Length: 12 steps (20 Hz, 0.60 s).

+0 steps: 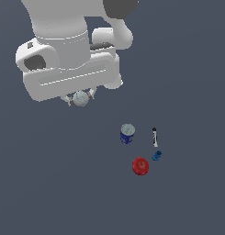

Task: Pick up a designated object from a clutter of objects.

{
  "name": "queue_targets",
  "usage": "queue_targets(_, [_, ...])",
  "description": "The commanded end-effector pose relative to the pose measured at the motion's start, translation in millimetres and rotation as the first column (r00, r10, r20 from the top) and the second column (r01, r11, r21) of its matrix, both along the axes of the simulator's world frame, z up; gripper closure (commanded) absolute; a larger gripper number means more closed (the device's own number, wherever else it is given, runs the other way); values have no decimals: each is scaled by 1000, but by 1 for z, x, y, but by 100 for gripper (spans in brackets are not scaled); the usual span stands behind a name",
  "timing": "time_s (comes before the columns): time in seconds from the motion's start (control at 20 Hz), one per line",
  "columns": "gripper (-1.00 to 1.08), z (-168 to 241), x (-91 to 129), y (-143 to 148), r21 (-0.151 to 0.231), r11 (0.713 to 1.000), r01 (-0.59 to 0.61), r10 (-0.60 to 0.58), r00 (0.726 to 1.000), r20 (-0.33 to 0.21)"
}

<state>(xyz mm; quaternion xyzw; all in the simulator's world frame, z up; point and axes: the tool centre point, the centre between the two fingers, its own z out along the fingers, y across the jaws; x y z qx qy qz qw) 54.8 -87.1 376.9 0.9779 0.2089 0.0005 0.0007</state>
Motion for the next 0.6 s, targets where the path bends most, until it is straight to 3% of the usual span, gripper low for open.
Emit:
queue_targets(0.0, [108, 17, -1, 5, 0, 1000, 0, 0, 1000, -1])
queue_targets(0.55, [108, 46, 0, 13, 1, 1000, 0, 0, 1000, -1])
